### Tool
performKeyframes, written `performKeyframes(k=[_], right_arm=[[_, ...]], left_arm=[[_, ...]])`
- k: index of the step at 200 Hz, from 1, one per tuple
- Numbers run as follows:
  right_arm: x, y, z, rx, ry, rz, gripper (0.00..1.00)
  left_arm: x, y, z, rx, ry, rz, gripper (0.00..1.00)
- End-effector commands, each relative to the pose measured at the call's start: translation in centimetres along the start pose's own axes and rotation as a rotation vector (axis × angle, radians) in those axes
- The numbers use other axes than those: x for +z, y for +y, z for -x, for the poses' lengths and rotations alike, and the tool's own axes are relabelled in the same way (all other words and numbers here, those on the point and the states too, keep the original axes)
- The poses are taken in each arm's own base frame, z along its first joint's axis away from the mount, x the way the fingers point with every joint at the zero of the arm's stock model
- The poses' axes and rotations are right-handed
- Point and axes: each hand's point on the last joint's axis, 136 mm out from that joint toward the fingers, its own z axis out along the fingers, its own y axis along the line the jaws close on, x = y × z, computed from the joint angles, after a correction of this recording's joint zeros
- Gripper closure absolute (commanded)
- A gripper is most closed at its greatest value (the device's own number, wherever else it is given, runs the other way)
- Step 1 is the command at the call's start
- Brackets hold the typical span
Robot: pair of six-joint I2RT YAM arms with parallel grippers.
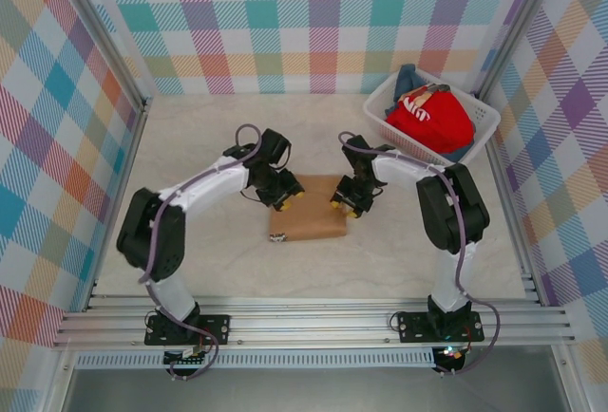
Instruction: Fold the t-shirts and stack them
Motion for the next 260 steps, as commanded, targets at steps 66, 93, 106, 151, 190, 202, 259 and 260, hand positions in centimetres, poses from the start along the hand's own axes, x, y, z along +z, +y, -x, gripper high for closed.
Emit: performKeyframes(k=[66,93,106,151,190,202,259,260], right_arm=[[-6.0,1.2,-4.7,-0.169,-0.028,0.109,0.47],[-6.7,2.6,-6.9,-0.263,-0.056,0.085,0.48],[-5.8,1.7,-6.9,-0.235,-0.059,0.047,0.49],[-2.6,0.0,-3.6,-0.235,-0.08,-0.045,0.48],[0.8,1.0,-2.5,-0.29,-0.015,-0.059,0.47],[1.8,1.6,-2.7,-0.277,0.016,-0.028,0.52],[5.3,8.6,-3.9,-0.276,0.088,0.119,0.96],[5.5,8.8,-3.8,-0.273,0.089,0.122,0.96]], left_arm=[[-4.8,8.5,-0.3,-0.18,-0.14,0.059,0.61],[-4.5,10.2,2.2,-0.17,-0.123,0.047,0.6],[-3.4,10.0,2.5,-0.163,-0.062,0.019,0.6],[-2.2,9.4,0.8,-0.134,0.009,0.033,0.59],[-4.1,10.1,0.5,-0.125,-0.033,0.047,0.59],[-5.0,10.2,0.4,-0.112,-0.052,0.055,0.59],[-8.3,11.5,0.0,-0.122,-0.152,0.072,0.59],[-8.4,11.5,0.0,-0.122,-0.153,0.072,0.59]])
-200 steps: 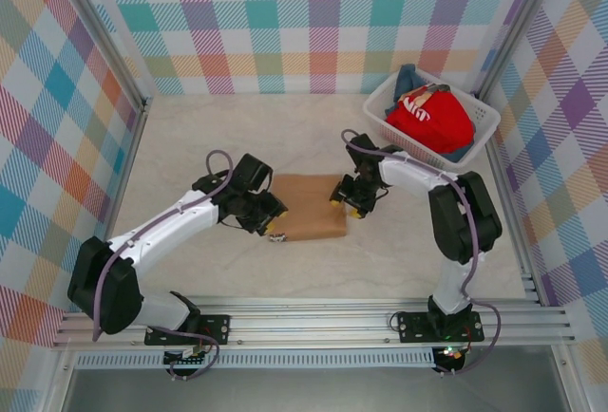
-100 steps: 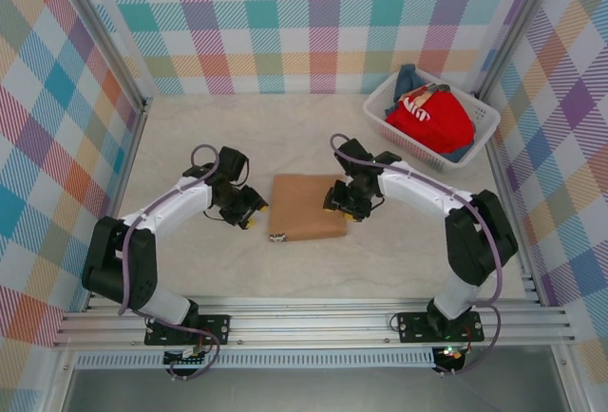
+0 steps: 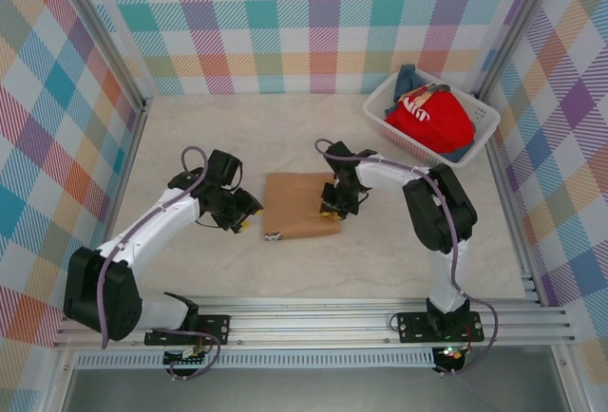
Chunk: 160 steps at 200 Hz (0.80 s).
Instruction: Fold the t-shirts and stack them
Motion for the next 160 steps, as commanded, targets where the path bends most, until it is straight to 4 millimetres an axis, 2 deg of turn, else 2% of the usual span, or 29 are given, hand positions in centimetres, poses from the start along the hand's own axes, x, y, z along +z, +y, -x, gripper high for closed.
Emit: performKeyframes(k=[1,10,51,74,88,93,109,124,160], right_arm=[[2.5,4.3,0.5,-0.004,0.031,0.101,0.97],[3.0,5.8,0.9,0.012,0.035,0.13,1.0],[5.3,12.4,2.6,0.139,0.057,0.283,1.0],[6.9,16.9,2.7,0.163,0.102,0.364,1.0],[7.4,18.9,2.5,0.158,0.138,0.387,1.0],[7.2,19.5,2.5,0.151,0.144,0.393,0.96],[6.4,20.2,2.5,0.127,0.146,0.405,0.78],[4.6,20.0,2.6,0.104,0.122,0.403,0.66],[-1.0,16.4,3.1,0.111,0.022,0.391,0.58]], left_arm=[[-1.7,1.3,0.0,-0.003,-0.048,0.037,0.59],[-2.0,1.6,-0.1,-0.006,-0.056,0.037,0.59],[-2.3,3.7,0.1,-0.061,-0.082,0.068,0.59],[-1.7,4.2,0.7,-0.168,-0.117,0.028,0.57],[-1.3,3.9,1.5,-0.266,-0.157,-0.047,0.51],[-1.1,3.8,1.8,-0.299,-0.171,-0.073,0.5],[-0.8,3.4,2.9,-0.389,-0.226,-0.15,0.46],[-0.7,2.8,4.1,-0.447,-0.276,-0.224,0.44],[-0.1,2.3,6.7,-0.582,-0.373,-0.314,0.39]])
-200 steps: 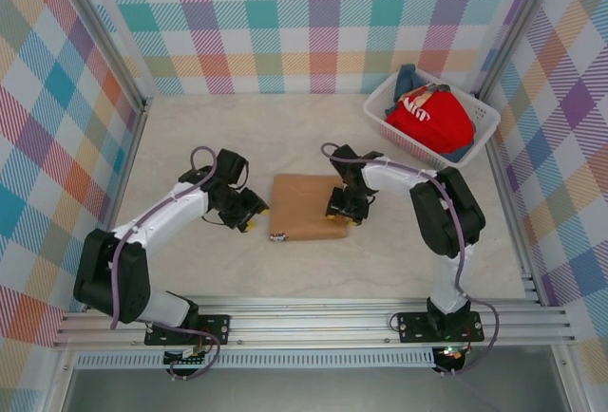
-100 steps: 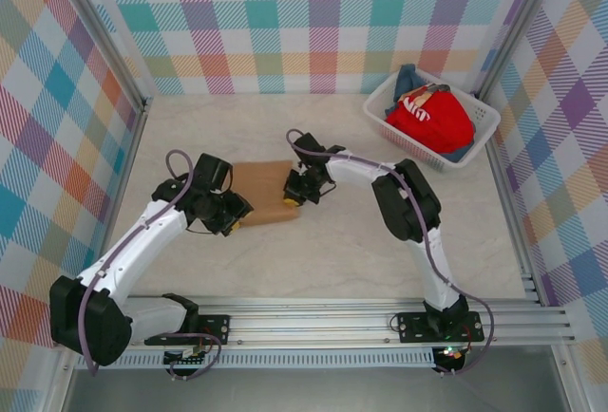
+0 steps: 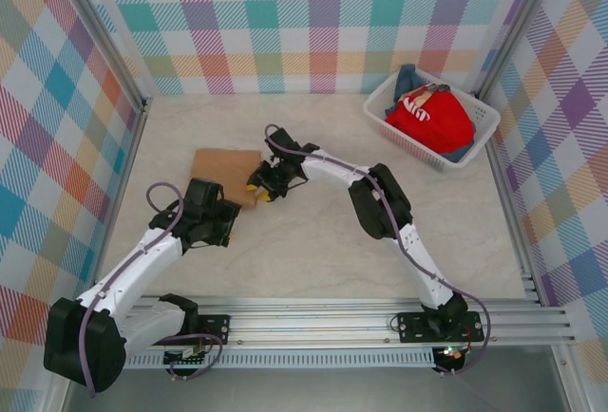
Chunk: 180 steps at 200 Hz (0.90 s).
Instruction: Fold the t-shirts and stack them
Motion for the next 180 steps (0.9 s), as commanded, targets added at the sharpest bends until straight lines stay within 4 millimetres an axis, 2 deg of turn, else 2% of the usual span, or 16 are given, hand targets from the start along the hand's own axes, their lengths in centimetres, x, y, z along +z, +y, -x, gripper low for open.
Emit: performKeyframes(k=[1,27,49,85,107,136,147,166,180], right_arm=[[-6.4,0.5,-0.3,-0.014,-0.067,0.009,0.58],[-11.0,-1.5,-0.5,-0.022,-0.116,0.02,0.57],[-13.8,-3.5,-1.2,-0.05,-0.135,0.008,0.57],[-17.7,-6.3,-2.5,-0.031,-0.169,0.015,0.56],[-19.4,-7.1,-3.2,-0.032,-0.191,0.018,0.56],[-20.9,-7.6,-4.8,-0.057,-0.193,0.009,0.57],[-21.3,-7.9,-5.4,-0.061,-0.195,0.005,0.57],[-22.1,-8.8,-6.2,-0.057,-0.2,-0.002,0.57],[-22.6,-9.6,-6.9,-0.044,-0.207,-0.009,0.57]], left_arm=[[0.6,-3.0,2.1,-0.169,-0.092,-0.15,0.39],[3.2,-4.4,2.3,-0.264,-0.077,-0.192,0.38],[4.9,-5.2,2.6,-0.287,-0.083,-0.183,0.38],[7.8,-3.5,2.9,-0.333,-0.098,-0.071,0.39],[8.9,-3.4,4.1,-0.339,-0.14,-0.068,0.44],[10.7,-4.2,5.7,-0.343,-0.163,-0.08,0.61],[11.3,-4.5,6.4,-0.348,-0.171,-0.078,0.64],[11.9,-5.2,8.3,-0.36,-0.2,-0.088,0.68],[12.4,-6.2,10.4,-0.342,-0.215,-0.097,0.69]])
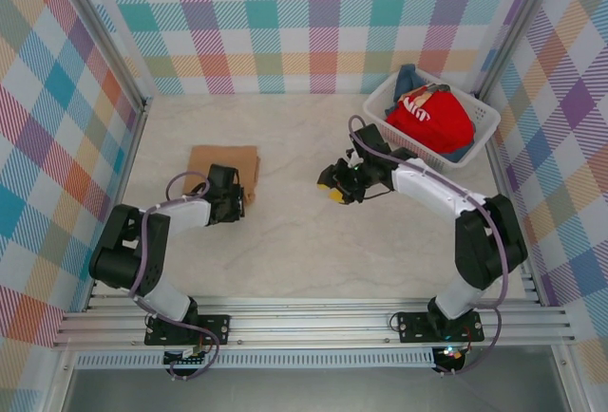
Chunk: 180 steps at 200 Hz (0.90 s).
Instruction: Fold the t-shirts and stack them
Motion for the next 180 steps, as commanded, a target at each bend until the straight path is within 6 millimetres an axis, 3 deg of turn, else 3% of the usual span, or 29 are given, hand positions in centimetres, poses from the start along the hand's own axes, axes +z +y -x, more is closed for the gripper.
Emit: performKeyframes(k=[1,46,89,130,180], right_arm=[[-1.5,-1.6,-1.2,-0.003,-0.007,-0.026,0.57],[-3.5,-3.8,-2.6,0.033,-0.045,-0.043,0.57],[-5.0,-4.9,-2.7,0.06,-0.086,-0.05,0.57],[-5.9,-4.8,-2.1,0.073,-0.107,-0.047,0.57],[-5.7,-4.4,-1.6,0.074,-0.104,-0.048,0.57]], left_arm=[[1.5,-3.9,3.5,0.01,-0.07,-0.073,0.69],[4.0,-9.8,8.8,0.072,-0.051,-0.06,0.71],[6.8,-14.6,13.1,0.118,-0.024,-0.08,0.71],[9.8,-16.5,15.2,0.145,0.031,-0.083,0.69],[9.6,-17.4,16.4,0.223,0.041,-0.055,0.68]])
